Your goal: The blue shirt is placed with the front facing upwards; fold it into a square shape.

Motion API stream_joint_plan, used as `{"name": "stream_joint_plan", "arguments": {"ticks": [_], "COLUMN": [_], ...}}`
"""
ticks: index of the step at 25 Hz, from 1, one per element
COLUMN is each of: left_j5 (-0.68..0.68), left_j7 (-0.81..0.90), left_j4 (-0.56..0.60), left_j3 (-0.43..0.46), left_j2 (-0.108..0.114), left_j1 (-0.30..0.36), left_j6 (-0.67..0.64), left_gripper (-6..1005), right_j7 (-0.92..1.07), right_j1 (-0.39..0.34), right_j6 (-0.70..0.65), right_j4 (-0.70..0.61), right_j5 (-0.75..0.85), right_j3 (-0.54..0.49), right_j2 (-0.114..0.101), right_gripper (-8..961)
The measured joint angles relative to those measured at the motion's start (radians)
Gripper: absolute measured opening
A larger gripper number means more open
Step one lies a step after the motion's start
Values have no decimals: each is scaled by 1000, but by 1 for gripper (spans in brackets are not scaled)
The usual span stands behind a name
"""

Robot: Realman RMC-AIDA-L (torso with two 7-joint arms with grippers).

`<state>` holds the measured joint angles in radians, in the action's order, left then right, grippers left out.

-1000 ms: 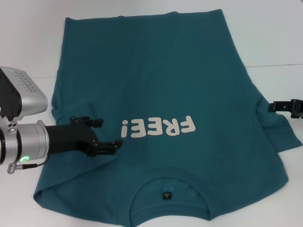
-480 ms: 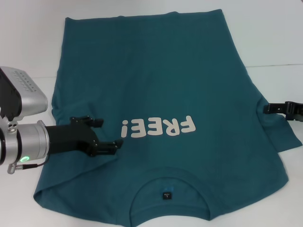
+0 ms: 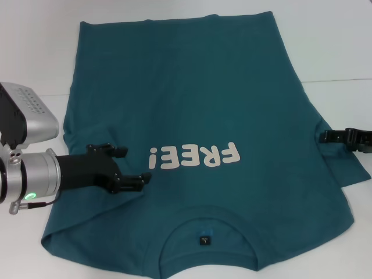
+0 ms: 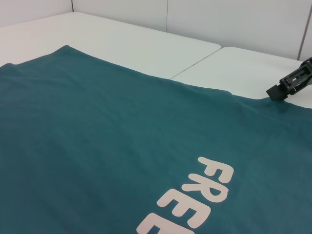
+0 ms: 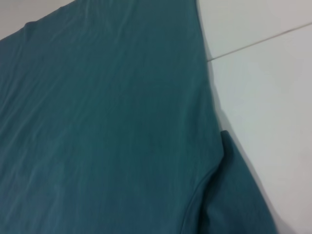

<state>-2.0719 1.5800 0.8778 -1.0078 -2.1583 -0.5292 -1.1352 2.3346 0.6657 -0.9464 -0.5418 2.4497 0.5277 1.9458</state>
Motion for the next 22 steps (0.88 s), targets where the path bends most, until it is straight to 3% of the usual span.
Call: {"name": "stream_joint_plan", "arguments": {"ticks": [10, 22], "left_j5": [-14, -24], "left_j7": [6, 9], "left_j4": [0, 0], "left_j3": [-1, -2], "left_j2": [0, -2], "left_j1": [3, -3], "left_j6": [-6, -6], "left_gripper": [884, 884], "right_j7": [1, 5], "right_j1": [-19, 2], "right_j6": [13, 53], "right_j4": [-40, 3], "right_j5": [-2, 5], "right_j3": [-5, 30], "right_j2": [6, 3], "right_gripper": [862, 841]}}
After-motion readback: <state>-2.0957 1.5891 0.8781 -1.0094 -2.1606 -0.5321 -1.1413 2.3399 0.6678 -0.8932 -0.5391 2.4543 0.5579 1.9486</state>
